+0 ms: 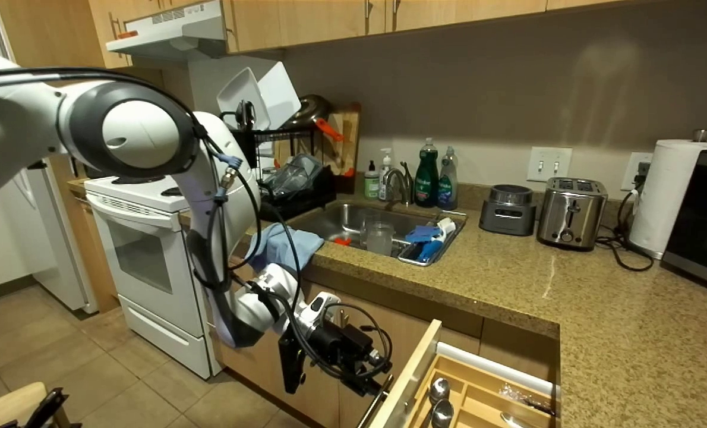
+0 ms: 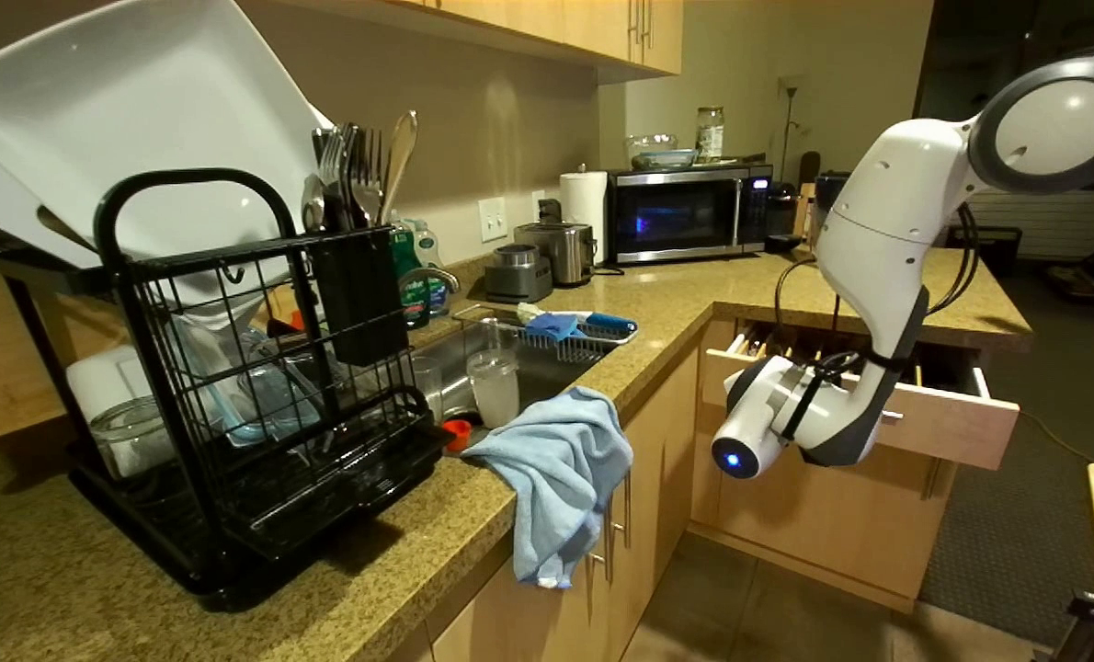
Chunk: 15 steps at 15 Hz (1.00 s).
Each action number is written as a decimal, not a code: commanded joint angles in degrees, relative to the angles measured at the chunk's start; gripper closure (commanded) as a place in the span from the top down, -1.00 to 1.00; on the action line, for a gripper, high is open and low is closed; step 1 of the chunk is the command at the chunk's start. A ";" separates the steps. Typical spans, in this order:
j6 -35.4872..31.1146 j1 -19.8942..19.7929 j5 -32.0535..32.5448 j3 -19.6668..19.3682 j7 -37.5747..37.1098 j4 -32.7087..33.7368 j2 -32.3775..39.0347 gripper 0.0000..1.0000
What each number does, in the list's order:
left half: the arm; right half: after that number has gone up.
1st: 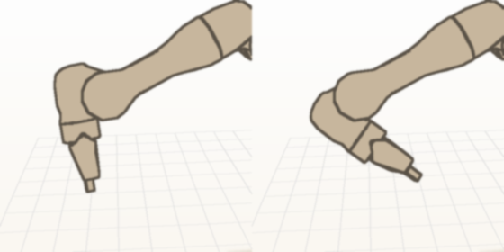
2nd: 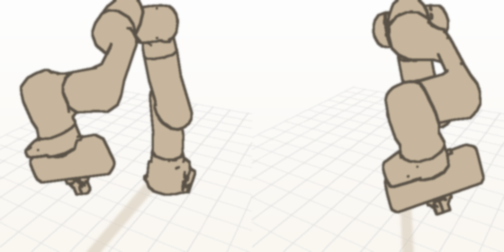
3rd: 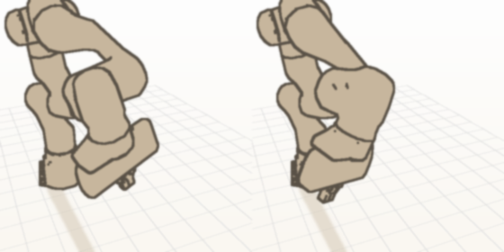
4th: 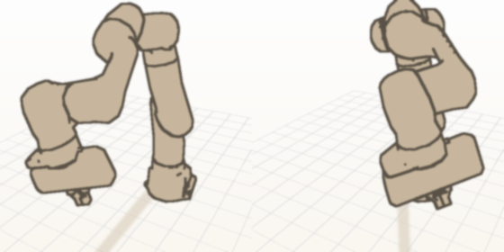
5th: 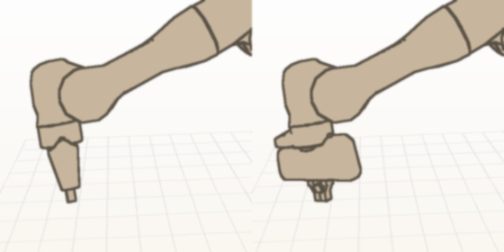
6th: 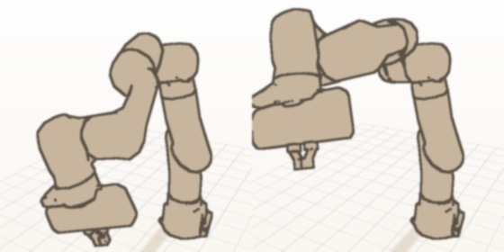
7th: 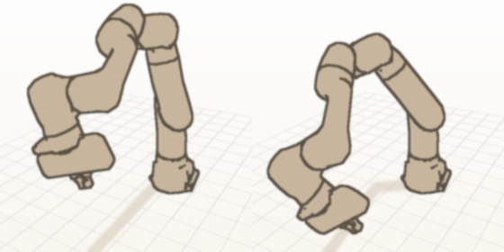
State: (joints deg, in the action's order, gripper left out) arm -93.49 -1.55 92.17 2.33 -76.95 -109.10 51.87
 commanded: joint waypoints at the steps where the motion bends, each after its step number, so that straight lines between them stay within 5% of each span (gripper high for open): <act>1: -8.57 -3.27 -0.38 1.03 3.76 -5.04 -7.72 1.00; 7: -26.04 -7.65 -7.68 1.17 16.43 -8.30 -16.90 1.00; 14: -38.76 -9.92 -29.71 -0.04 40.84 -10.32 -23.62 1.00; 15: -38.22 -12.93 -32.44 2.88 44.87 -10.31 -24.31 1.00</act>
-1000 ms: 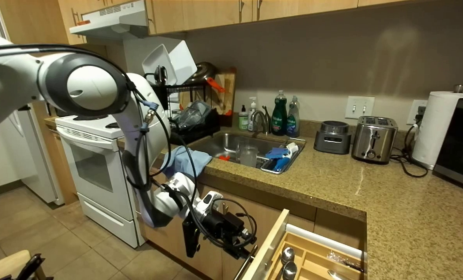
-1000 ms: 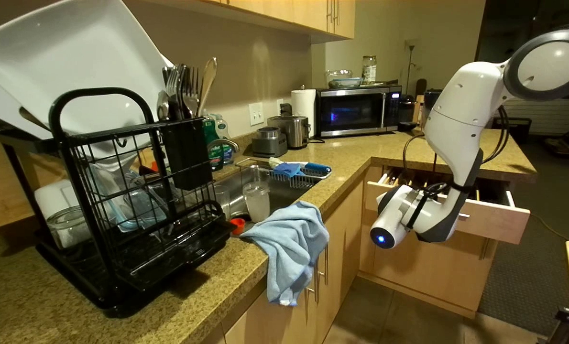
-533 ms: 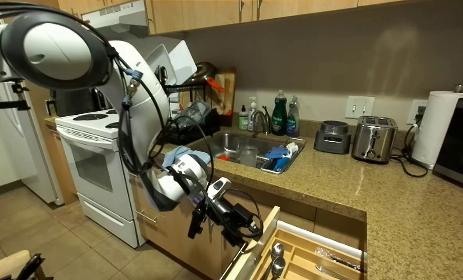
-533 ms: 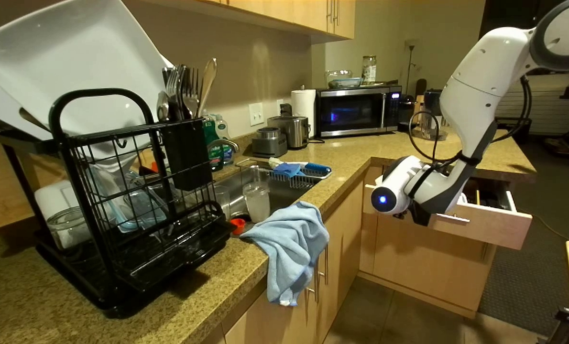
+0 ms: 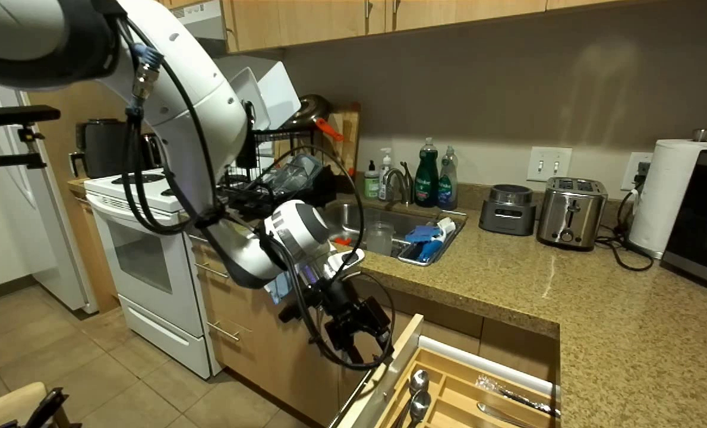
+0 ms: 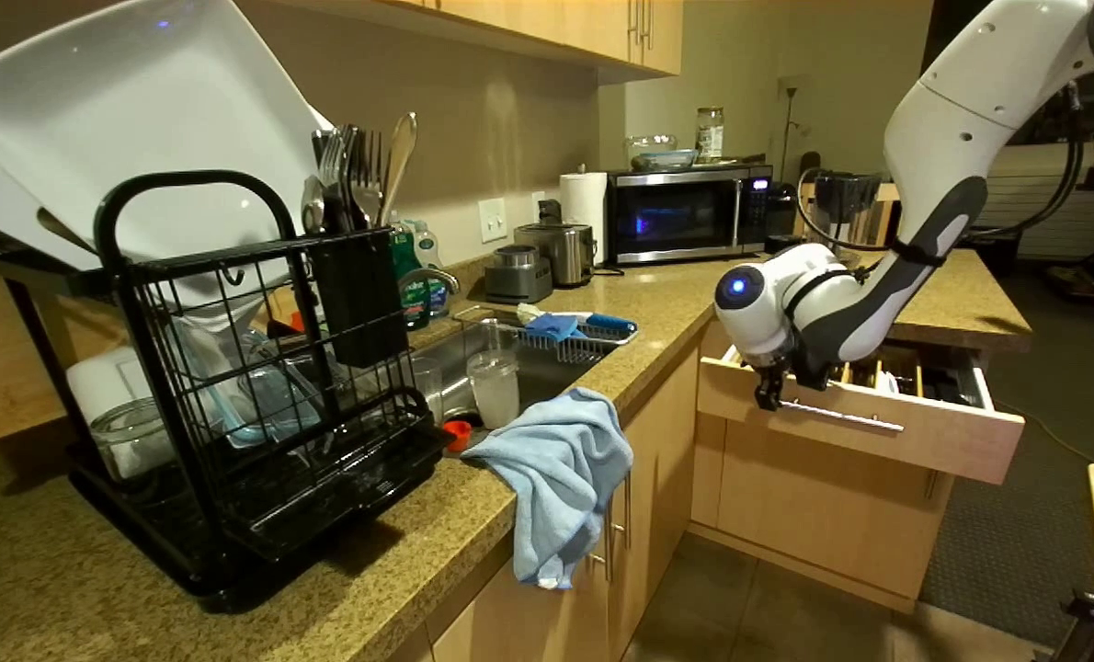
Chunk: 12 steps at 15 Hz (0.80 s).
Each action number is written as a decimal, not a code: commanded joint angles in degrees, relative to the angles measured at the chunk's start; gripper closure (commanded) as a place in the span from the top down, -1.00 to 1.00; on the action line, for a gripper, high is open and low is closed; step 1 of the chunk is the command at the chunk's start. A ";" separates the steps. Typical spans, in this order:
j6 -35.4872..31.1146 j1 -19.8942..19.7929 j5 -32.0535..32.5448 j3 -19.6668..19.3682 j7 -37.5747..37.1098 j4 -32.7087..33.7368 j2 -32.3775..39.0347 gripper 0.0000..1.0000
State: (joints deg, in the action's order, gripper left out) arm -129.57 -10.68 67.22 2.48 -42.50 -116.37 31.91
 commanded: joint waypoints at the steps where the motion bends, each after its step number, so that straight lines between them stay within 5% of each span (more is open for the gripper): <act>1: -2.08 -4.32 -10.72 3.13 14.16 -2.93 -4.94 1.00; 3: -1.11 -6.06 -16.11 4.45 21.05 -2.02 -5.47 1.00; 4: -1.97 -2.22 -20.15 -0.14 24.57 -1.54 -5.64 1.00; 12: 2.33 -1.22 -32.10 -8.71 38.01 7.16 -0.39 1.00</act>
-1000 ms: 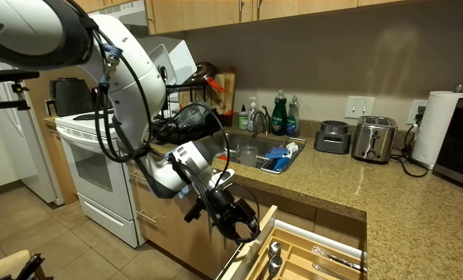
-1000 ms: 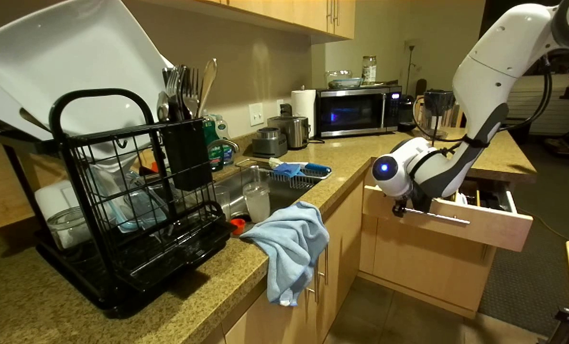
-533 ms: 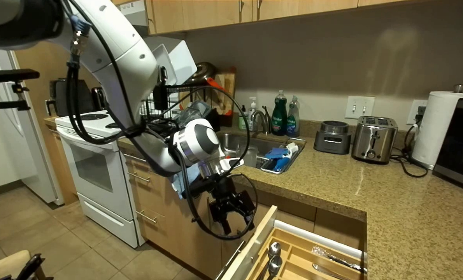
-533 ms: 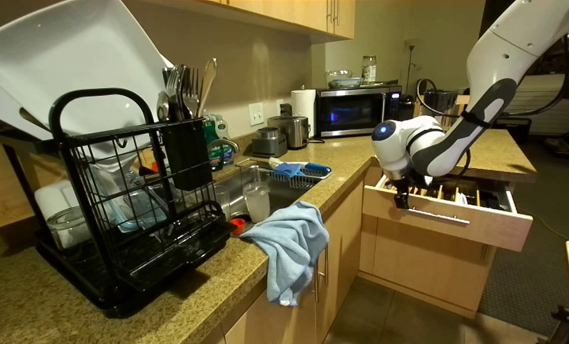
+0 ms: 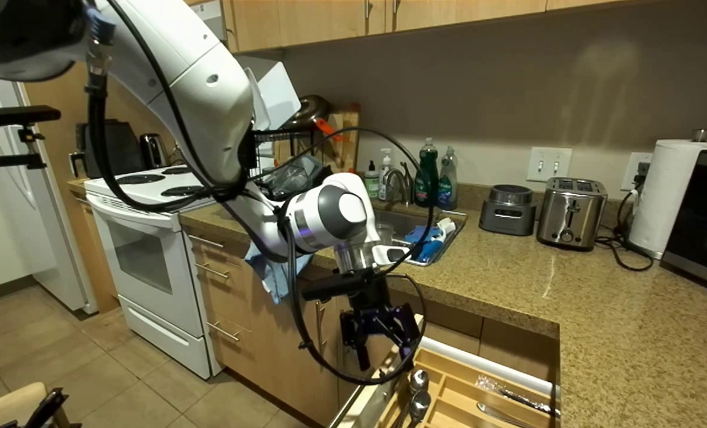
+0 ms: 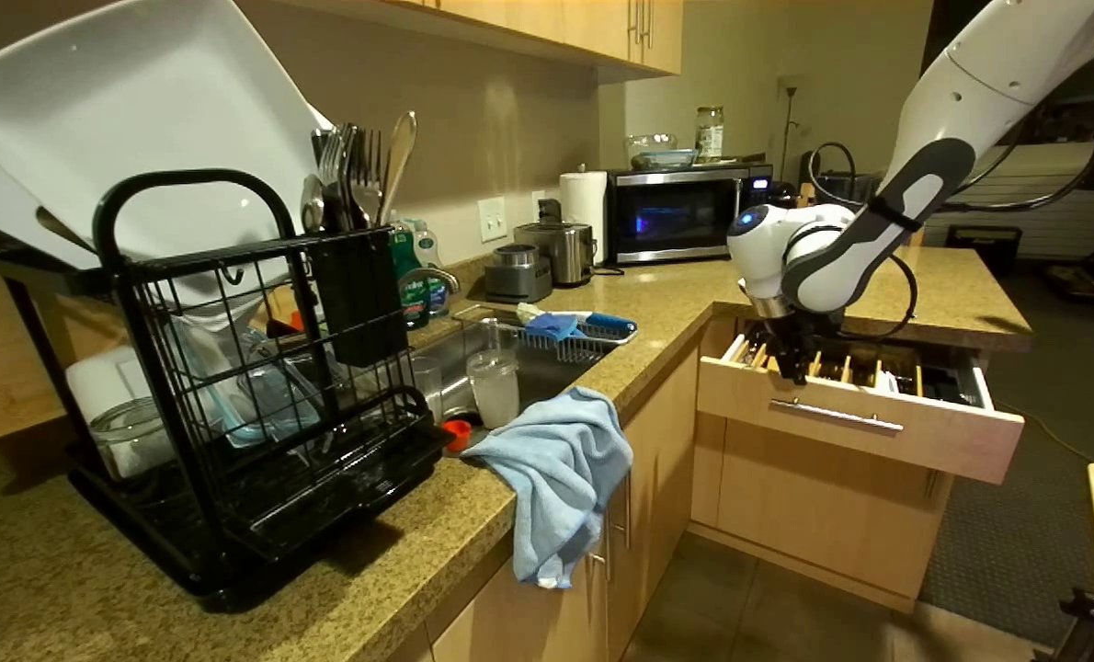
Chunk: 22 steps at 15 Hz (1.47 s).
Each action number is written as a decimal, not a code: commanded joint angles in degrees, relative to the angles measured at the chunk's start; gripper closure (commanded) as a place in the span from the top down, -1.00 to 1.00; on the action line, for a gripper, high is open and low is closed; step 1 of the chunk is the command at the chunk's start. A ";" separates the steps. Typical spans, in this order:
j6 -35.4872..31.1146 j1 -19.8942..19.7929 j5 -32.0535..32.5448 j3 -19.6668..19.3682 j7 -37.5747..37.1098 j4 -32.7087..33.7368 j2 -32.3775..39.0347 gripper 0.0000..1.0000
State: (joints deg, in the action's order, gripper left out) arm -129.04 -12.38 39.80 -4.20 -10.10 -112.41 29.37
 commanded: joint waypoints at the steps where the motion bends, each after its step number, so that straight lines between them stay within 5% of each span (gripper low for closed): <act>1: 2.12 0.17 -6.73 -2.26 7.56 3.97 2.71 1.00; 11: 10.49 -1.03 -25.42 -1.16 22.37 10.83 6.23 1.00; 22: 14.55 -0.93 -29.95 -1.25 24.68 13.75 8.35 1.00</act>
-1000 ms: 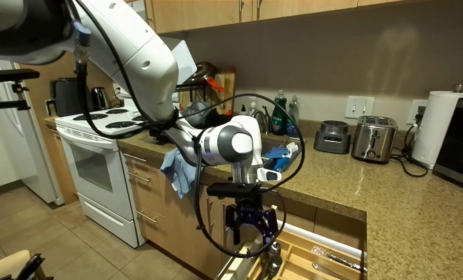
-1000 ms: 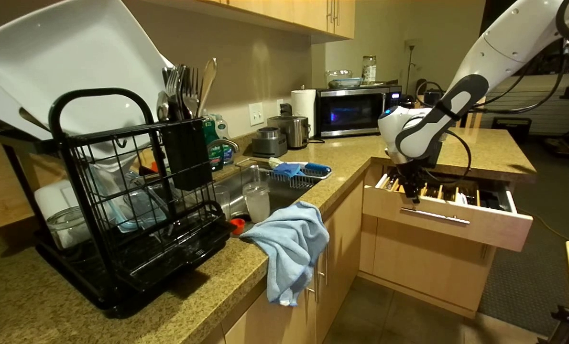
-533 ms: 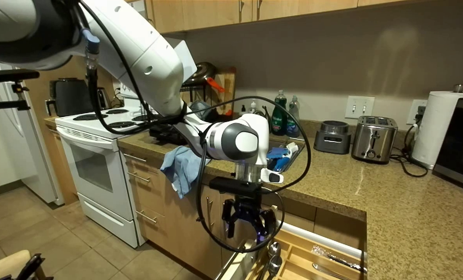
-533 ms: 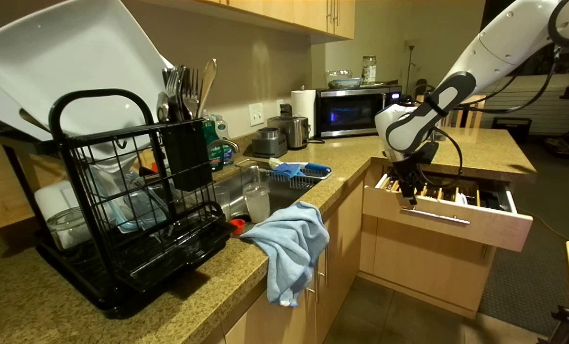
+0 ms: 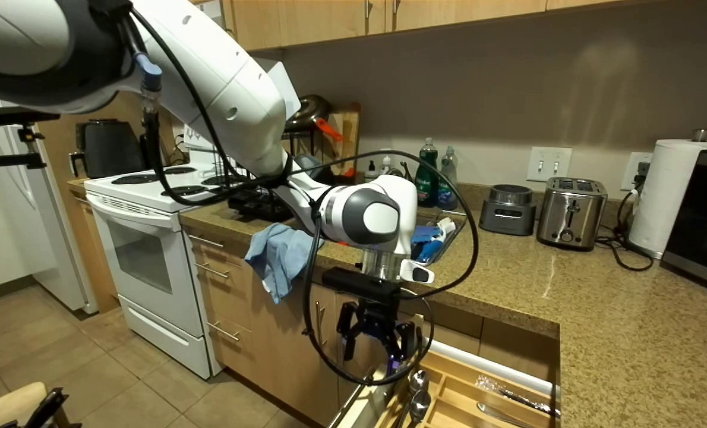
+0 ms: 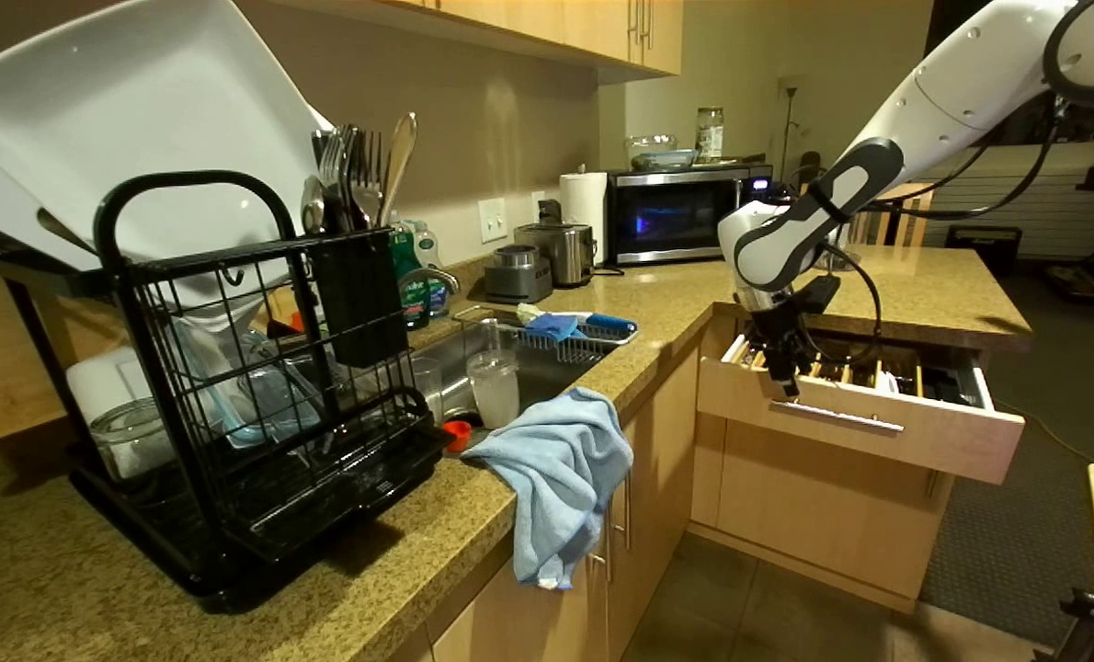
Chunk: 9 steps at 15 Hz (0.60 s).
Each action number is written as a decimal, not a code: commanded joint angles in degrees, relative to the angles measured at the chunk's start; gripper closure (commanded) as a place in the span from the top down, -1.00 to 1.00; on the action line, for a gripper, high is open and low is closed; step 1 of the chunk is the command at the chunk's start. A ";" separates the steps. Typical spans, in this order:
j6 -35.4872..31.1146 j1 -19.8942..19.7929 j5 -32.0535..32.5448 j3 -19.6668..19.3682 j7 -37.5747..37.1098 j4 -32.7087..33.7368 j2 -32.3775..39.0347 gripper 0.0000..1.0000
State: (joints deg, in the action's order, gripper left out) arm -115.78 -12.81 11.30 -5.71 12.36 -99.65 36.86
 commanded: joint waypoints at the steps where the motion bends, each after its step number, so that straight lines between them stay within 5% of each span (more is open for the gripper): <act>1: 1.03 -0.39 -1.35 0.29 2.12 0.75 0.88 1.00; 9: 0.34 0.56 -0.91 1.53 3.36 -1.22 0.19 1.00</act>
State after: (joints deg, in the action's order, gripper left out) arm -115.78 -12.47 11.32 -4.78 13.23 -99.72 38.05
